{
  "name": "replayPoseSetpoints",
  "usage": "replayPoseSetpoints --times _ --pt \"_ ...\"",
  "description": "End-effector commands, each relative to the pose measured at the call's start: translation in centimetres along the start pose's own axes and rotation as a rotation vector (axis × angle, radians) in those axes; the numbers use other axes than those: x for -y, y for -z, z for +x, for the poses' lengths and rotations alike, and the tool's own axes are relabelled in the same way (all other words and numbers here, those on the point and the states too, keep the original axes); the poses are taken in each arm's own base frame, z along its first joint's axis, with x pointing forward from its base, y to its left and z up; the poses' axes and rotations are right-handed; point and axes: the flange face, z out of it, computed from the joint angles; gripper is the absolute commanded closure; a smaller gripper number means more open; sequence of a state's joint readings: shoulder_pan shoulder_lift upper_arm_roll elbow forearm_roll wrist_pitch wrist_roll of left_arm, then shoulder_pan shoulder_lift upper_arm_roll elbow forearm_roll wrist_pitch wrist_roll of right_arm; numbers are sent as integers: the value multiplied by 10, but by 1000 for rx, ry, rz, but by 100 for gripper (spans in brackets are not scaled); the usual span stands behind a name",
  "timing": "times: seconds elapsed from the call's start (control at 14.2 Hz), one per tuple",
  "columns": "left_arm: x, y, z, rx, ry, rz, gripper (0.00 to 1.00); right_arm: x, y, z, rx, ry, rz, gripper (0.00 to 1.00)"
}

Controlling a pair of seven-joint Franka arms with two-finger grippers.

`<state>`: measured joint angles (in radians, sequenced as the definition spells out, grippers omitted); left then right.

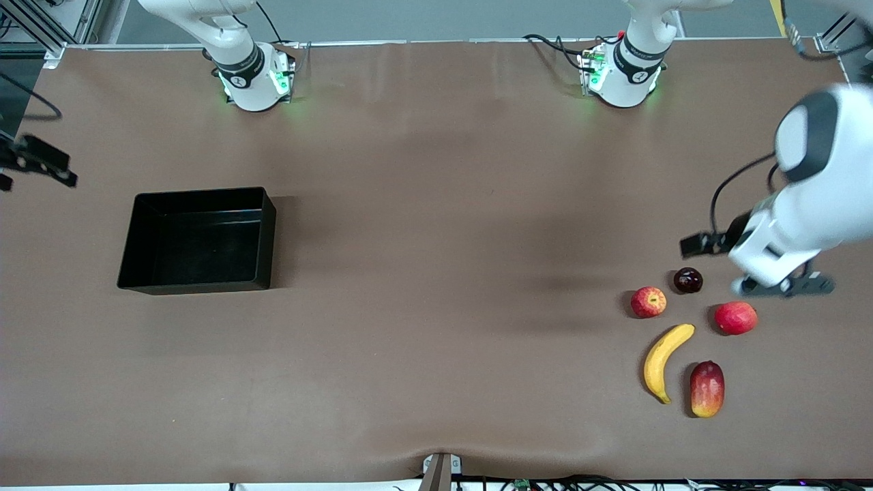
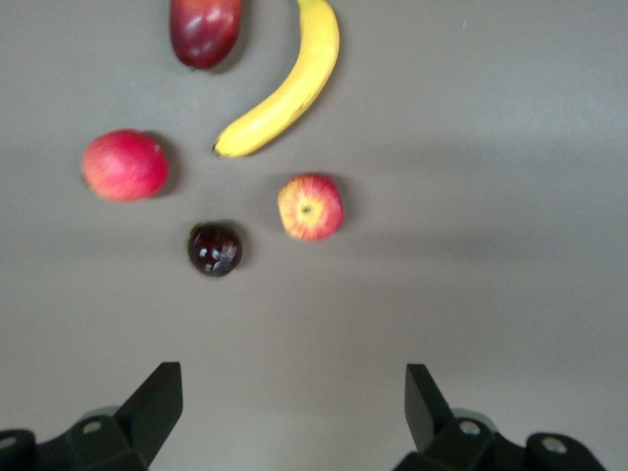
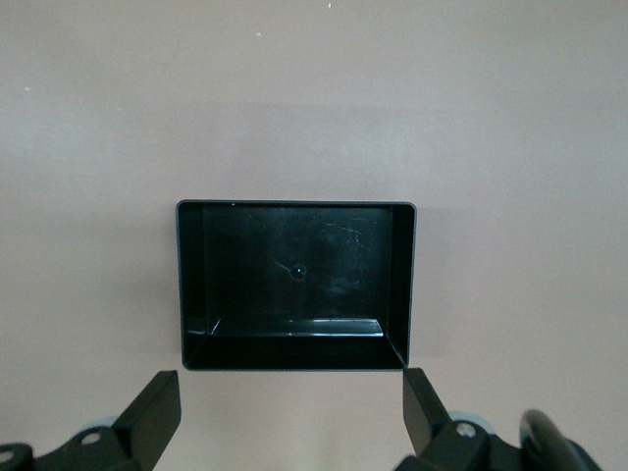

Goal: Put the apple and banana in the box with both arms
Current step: 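Reach the left gripper to the red apple while the right gripper reaches the box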

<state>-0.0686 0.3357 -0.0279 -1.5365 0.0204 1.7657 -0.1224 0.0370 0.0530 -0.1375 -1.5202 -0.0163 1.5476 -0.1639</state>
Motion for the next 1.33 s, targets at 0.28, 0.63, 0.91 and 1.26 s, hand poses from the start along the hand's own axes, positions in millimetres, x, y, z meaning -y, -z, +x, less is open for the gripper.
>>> replayPoseSetpoints --times 0.28,0.63,0.91,1.26 --pt "-1 -104 48 -6 24 1 0 -30 -32 14 27 -56 8 0" --pt "15 -173 60 -7 48 1 0 -87 -94 9 146 -18 60 0" --pt "21 -204 67 -17 64 -6 0 -102 -178 35 233 16 81 0" --pt "13 -227 56 32 61 -3 0 -122 -254 27 265 -7 92 0"
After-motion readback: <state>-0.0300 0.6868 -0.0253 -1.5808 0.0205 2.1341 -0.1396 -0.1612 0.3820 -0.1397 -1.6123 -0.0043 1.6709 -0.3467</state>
